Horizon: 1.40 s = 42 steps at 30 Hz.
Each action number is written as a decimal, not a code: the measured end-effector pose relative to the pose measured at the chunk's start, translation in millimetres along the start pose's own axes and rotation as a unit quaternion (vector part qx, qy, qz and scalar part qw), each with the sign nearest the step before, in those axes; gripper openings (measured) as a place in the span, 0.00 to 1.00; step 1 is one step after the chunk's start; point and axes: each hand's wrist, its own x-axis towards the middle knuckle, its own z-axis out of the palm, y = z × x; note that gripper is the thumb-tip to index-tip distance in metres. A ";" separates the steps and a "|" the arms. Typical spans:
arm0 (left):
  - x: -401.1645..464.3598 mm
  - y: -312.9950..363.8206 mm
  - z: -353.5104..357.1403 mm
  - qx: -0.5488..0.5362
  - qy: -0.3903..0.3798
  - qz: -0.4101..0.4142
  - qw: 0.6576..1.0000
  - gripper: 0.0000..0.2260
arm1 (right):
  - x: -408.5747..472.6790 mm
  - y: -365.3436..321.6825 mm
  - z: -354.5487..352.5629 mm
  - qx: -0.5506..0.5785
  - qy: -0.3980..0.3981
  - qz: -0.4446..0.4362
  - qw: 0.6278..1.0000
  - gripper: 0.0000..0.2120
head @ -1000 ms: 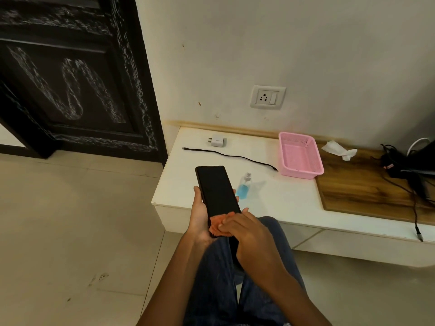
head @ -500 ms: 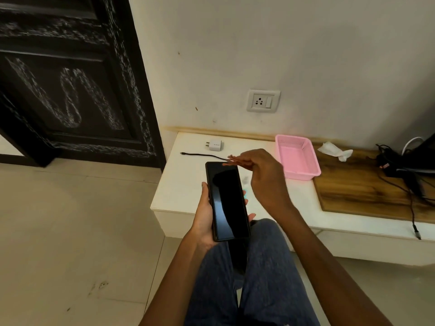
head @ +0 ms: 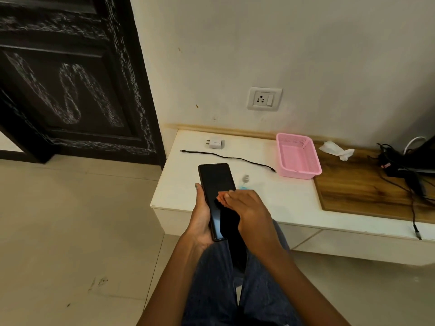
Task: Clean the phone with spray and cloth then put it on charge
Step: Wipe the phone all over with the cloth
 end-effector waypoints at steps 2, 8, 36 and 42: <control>1.8 -0.2 -1.4 -0.003 0.008 0.003 1.000 0.41 | -16.6 -0.4 1.9 0.004 0.008 0.007 1.000 0.21; 10.9 -2.6 -5.0 -0.062 0.035 0.015 0.997 0.41 | -48.9 -4.7 2.9 -0.016 0.019 0.016 1.000 0.18; 16.7 22.6 -8.7 -0.030 0.035 0.039 0.998 0.36 | -11.9 35.5 -28.2 0.571 0.104 0.488 0.651 0.19; 16.4 33.0 -16.0 0.009 0.018 0.039 0.999 0.34 | -10.4 42.9 -7.6 0.566 0.048 0.543 0.618 0.14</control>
